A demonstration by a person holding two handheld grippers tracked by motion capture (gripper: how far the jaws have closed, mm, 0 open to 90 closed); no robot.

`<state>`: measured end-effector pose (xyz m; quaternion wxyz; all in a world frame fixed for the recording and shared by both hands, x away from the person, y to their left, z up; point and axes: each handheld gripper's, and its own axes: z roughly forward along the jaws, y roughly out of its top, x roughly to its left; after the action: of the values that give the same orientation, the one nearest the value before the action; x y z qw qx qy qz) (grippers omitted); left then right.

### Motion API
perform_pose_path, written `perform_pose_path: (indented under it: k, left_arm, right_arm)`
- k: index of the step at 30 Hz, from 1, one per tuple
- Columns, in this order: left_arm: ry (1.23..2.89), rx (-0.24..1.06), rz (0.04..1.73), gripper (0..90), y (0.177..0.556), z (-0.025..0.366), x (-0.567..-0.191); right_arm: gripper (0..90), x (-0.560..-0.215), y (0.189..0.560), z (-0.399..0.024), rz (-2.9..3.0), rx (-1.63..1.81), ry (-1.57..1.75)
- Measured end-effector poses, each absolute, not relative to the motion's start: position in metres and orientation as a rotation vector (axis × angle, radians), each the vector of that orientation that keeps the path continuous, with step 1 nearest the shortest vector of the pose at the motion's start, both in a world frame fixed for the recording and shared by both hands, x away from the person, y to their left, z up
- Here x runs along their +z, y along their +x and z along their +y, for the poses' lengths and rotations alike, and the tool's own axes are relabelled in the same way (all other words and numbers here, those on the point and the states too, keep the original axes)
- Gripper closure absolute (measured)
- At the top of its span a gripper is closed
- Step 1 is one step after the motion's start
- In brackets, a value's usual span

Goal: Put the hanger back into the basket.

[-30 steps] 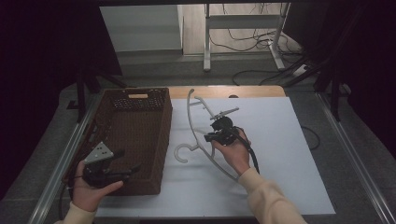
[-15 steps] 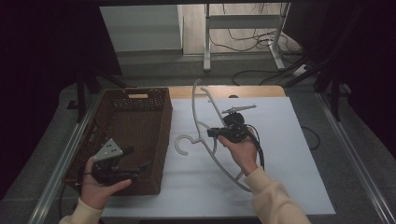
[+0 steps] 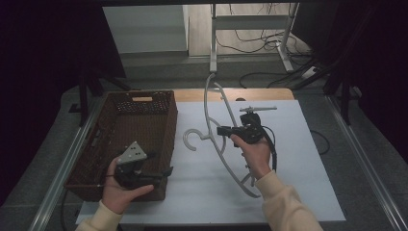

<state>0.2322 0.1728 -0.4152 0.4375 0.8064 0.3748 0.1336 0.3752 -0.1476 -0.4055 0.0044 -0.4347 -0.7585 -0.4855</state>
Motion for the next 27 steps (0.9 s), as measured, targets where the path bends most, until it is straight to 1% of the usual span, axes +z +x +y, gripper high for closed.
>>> perform_pose_path:
  k: [4,5,12,16,18,23,27]
  left_arm:
    - [2.003,0.293,0.895,19.9,0.236,0.156,-0.414]
    - [1.974,0.249,0.893,19.9,0.24,0.148,-0.414]
    - [1.947,0.194,0.855,20.8,0.248,0.127,-0.413]
    - [1.944,0.169,0.855,21.2,0.253,0.119,-0.415]
    - [1.931,0.137,0.854,22.3,0.255,0.115,-0.417]
    - [1.923,0.12,0.856,23.1,0.256,0.11,-0.419]
    - [1.887,0.073,0.863,24.4,0.26,0.104,-0.422]
  right_arm:
    - [80.4,-0.401,0.374,-0.15,-2.339,-1.559,-1.357]
    - [80.3,-0.4,0.373,-0.151,-2.311,-1.577,-1.351]
    - [80.3,-0.398,0.373,-0.154,-2.278,-1.609,-1.353]
    - [80.3,-0.397,0.372,-0.156,-2.272,-1.615,-1.351]
    - [80.3,-0.397,0.372,-0.157,-2.253,-1.628,-1.352]
    - [80.3,-0.398,0.372,-0.158,-2.211,-1.647,-1.354]
    - [80.3,-0.397,0.372,-0.158,-2.2,-1.666,-1.364]
